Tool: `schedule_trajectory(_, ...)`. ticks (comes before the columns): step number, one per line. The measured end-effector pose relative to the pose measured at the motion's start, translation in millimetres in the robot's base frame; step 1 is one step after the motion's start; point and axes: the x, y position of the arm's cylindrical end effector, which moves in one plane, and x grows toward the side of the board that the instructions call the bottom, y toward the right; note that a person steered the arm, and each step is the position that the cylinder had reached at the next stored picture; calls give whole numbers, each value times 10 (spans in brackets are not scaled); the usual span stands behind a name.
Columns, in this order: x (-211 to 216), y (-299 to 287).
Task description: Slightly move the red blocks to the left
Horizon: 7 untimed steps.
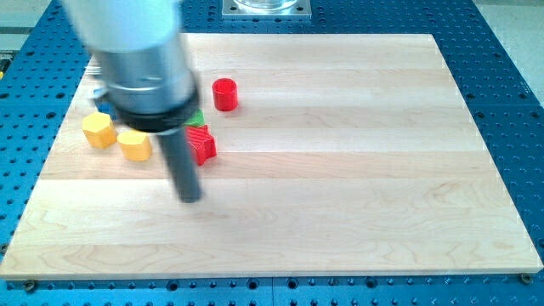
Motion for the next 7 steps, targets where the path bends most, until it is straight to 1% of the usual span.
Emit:
schedule_trajectory(1, -289, 274)
schedule_trajectory(2, -497, 251)
schedule_trajectory(5, -553, -34)
schedule_trajectory(6, -677, 359)
schedule_trajectory(7, -886, 599)
